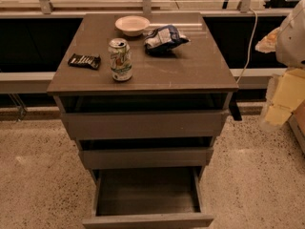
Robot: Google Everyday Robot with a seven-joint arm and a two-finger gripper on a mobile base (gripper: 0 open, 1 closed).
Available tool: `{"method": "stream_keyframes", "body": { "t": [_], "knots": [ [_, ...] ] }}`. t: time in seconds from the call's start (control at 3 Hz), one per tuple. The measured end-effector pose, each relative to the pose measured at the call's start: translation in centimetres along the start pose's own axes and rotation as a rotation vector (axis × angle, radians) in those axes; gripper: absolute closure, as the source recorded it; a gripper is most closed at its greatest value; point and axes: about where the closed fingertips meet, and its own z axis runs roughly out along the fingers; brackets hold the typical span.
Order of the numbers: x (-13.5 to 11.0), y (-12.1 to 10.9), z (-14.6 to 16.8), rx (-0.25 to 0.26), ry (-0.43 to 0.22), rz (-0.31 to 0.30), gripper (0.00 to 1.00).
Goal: Place blue chip bag into bottom drawer
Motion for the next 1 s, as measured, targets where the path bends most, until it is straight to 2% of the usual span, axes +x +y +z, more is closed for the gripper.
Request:
{"method": "stream_keyframes", "body": {
  "t": [0.33, 0.67, 1.0],
  "knots": [
    [0.0, 0.0, 0.0, 0.000, 0.000, 0.000, 0.00],
    [-0.8, -1.4, 0.5, 0.041, -0.031, -0.048, 0.00],
    [-2.8, -5.2, 1.4, 0.103, -0.052, -0.148, 0.00]
  ]
}}
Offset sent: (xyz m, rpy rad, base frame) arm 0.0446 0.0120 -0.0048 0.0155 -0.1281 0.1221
